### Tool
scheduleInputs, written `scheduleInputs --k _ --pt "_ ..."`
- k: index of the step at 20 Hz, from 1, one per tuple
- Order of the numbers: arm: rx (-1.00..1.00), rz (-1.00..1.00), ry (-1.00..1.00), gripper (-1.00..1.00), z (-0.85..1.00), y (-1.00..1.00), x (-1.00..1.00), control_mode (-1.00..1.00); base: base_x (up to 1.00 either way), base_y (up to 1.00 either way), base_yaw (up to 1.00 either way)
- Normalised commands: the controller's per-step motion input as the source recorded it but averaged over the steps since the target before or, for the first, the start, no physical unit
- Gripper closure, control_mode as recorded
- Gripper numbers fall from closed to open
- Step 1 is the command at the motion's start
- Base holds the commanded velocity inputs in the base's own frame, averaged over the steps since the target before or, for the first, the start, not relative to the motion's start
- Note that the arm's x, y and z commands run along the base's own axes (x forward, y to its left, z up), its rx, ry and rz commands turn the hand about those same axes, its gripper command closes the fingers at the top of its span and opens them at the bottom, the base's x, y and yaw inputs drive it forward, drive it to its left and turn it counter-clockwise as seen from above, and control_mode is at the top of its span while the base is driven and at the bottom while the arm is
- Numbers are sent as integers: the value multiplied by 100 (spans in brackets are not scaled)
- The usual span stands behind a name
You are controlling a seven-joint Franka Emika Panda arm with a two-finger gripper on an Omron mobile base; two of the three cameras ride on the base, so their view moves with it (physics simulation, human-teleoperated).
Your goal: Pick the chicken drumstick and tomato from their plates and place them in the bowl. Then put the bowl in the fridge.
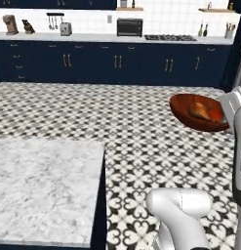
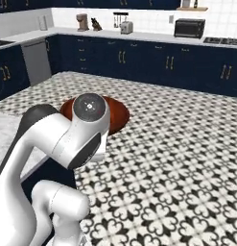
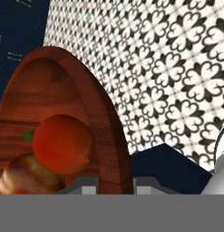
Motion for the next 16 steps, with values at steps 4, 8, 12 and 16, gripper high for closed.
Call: scheduleInputs --k 4,8,12,16 --pt "0 0 0 100 0 0 0 100 100 -77 40" --pt "0 0 0 100 0 0 0 100 100 -100 -8" --pt "0 0 0 100 0 0 0 100 100 -100 -11" --pt "0 0 0 100 0 0 0 100 100 -86 -3"
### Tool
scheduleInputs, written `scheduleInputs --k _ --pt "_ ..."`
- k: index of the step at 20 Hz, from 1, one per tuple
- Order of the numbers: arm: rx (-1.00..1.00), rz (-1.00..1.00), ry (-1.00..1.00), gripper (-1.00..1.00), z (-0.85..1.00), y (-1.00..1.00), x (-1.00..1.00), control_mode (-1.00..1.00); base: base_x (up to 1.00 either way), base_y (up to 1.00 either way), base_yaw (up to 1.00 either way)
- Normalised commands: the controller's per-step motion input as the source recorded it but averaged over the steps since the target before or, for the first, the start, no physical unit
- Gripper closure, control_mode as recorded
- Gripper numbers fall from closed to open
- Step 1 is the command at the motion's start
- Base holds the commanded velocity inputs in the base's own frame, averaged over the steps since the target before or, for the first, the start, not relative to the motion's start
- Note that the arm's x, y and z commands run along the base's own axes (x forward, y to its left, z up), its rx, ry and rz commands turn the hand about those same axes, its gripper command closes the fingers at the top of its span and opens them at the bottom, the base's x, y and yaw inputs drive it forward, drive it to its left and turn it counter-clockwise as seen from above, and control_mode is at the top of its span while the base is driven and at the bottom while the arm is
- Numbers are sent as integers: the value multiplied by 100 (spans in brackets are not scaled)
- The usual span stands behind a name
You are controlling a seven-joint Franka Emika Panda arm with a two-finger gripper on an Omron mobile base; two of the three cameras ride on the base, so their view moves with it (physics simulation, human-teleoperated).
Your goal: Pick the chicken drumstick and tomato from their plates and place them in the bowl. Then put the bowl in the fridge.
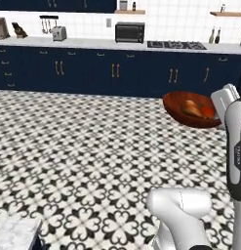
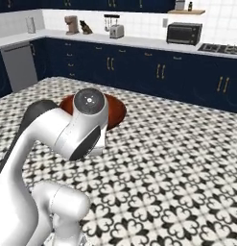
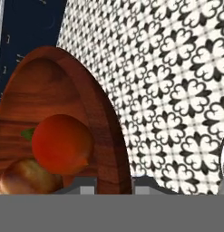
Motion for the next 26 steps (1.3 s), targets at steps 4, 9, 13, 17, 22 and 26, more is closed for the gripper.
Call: scheduleInputs --k 4,9,13,17,22,26 --pt "0 0 0 100 0 0 0 100 100 -69 -4" --pt "0 0 0 100 0 0 0 100 100 -7 -21" --pt "0 0 0 100 0 0 0 100 100 10 -33" --pt "0 0 0 100 0 0 0 100 100 66 -47" --pt "0 0 0 100 0 0 0 100 100 85 -41" --pt "0 0 0 100 0 0 0 100 95 83 -35"
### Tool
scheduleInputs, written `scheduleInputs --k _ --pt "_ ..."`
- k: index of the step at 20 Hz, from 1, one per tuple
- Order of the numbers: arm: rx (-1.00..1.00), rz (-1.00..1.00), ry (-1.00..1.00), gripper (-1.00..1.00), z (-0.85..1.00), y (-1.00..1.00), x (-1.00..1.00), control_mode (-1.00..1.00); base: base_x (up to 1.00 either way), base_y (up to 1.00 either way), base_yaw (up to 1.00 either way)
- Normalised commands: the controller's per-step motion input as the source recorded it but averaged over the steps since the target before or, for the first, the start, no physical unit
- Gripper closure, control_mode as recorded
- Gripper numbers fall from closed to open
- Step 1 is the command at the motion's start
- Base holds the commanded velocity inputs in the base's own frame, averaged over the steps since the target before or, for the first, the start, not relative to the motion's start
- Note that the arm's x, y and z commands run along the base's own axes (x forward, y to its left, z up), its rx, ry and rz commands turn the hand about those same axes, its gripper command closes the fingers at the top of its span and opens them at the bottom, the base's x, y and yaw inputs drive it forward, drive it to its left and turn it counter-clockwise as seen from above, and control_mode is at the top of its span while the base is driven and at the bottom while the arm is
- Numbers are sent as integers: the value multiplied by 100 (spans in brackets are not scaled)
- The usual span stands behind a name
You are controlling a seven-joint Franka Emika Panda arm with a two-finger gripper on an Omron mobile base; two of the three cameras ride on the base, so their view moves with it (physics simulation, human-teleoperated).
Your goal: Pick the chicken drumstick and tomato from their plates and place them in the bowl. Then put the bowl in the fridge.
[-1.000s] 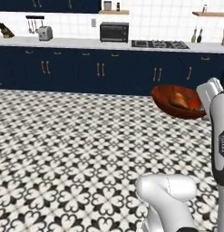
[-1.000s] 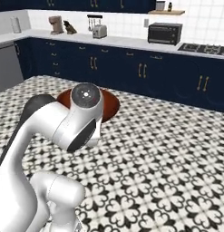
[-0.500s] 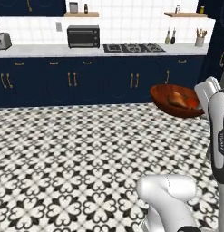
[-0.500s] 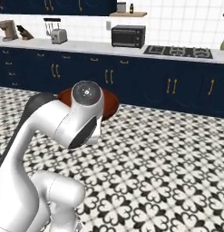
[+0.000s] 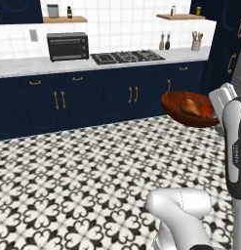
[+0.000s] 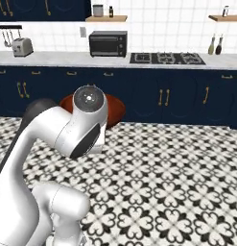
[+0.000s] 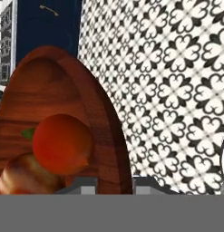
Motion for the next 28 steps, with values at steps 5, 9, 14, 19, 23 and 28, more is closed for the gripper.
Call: scheduleInputs --k 5,9,14,19,23,28 --pt "0 0 0 100 0 0 0 100 100 65 -45" --pt "0 0 0 100 0 0 0 100 100 80 -53" --pt "0 0 0 100 0 0 0 100 100 84 -52" --pt "0 0 0 100 0 0 0 100 100 87 -52" --pt "0 0 0 100 0 0 0 100 100 71 -48" --pt "0 0 0 100 0 0 0 100 100 91 -51"
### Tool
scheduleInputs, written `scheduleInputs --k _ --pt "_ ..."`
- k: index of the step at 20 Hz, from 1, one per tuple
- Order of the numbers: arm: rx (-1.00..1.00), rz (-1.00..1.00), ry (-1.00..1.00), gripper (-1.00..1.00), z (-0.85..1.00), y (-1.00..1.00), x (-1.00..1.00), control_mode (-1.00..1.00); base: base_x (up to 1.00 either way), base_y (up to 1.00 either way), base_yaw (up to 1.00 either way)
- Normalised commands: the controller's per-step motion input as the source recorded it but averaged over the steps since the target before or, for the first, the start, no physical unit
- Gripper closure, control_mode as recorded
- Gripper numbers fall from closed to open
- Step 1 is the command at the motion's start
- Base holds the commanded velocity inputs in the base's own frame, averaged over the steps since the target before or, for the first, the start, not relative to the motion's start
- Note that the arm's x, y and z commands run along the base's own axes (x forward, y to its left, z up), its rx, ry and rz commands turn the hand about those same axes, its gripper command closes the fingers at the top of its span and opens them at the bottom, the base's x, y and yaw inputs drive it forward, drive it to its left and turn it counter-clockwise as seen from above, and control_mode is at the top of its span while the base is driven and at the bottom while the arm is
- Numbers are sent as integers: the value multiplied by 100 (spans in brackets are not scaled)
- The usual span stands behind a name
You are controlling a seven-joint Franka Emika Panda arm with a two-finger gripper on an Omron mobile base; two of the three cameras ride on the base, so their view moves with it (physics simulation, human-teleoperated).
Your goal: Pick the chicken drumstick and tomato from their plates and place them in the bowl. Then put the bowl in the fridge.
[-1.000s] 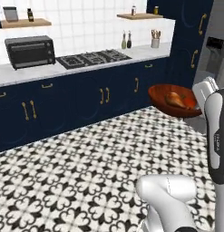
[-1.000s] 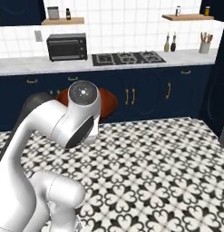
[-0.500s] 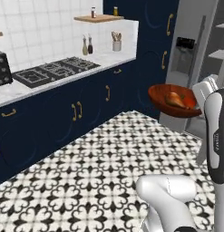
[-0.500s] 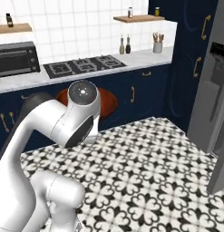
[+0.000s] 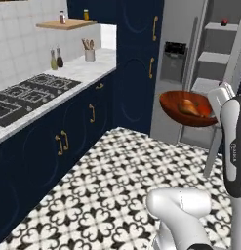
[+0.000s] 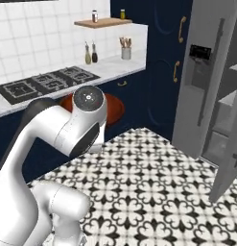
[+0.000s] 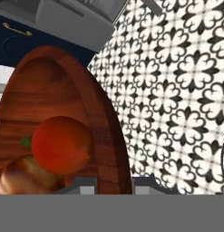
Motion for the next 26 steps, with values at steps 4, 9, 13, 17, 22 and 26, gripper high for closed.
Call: scheduleInputs --k 4,9,13,17,22,26 --pt "0 0 0 100 0 0 0 100 100 75 -50" --pt "0 0 0 100 0 0 0 100 100 79 -52" --pt "0 0 0 100 0 0 0 100 100 59 -53" --pt "0 0 0 100 0 0 0 100 100 62 -52" --pt "0 0 0 100 0 0 0 100 100 39 -50" --pt "0 0 0 100 0 0 0 100 100 29 -49"
